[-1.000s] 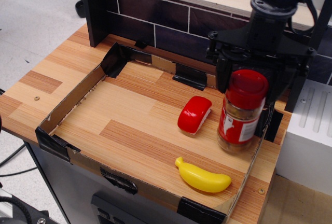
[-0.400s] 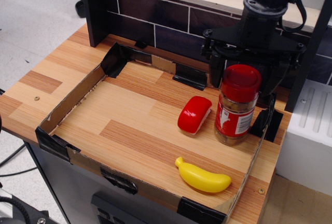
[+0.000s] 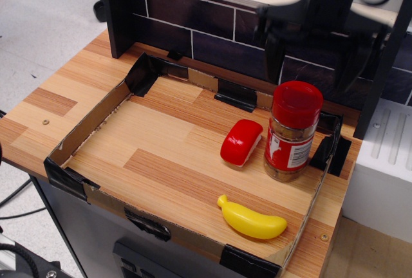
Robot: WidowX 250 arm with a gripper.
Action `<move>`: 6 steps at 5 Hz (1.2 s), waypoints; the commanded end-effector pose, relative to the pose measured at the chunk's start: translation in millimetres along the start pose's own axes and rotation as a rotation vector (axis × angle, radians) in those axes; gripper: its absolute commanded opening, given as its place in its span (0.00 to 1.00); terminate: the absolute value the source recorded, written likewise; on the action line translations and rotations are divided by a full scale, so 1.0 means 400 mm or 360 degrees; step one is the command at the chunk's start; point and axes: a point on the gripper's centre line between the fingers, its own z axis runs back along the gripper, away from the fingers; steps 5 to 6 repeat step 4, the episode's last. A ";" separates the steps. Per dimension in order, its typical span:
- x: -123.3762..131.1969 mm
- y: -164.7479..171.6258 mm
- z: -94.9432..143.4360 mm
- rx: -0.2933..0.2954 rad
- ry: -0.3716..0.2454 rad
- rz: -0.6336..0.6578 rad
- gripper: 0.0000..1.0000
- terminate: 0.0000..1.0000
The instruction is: Upright basil bottle
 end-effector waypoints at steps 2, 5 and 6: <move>0.053 0.020 0.156 -0.0068 -0.0140 0.0073 1.00 0.00; 0.053 0.020 0.156 -0.0068 -0.0140 0.0073 1.00 1.00; 0.053 0.020 0.156 -0.0068 -0.0140 0.0073 1.00 1.00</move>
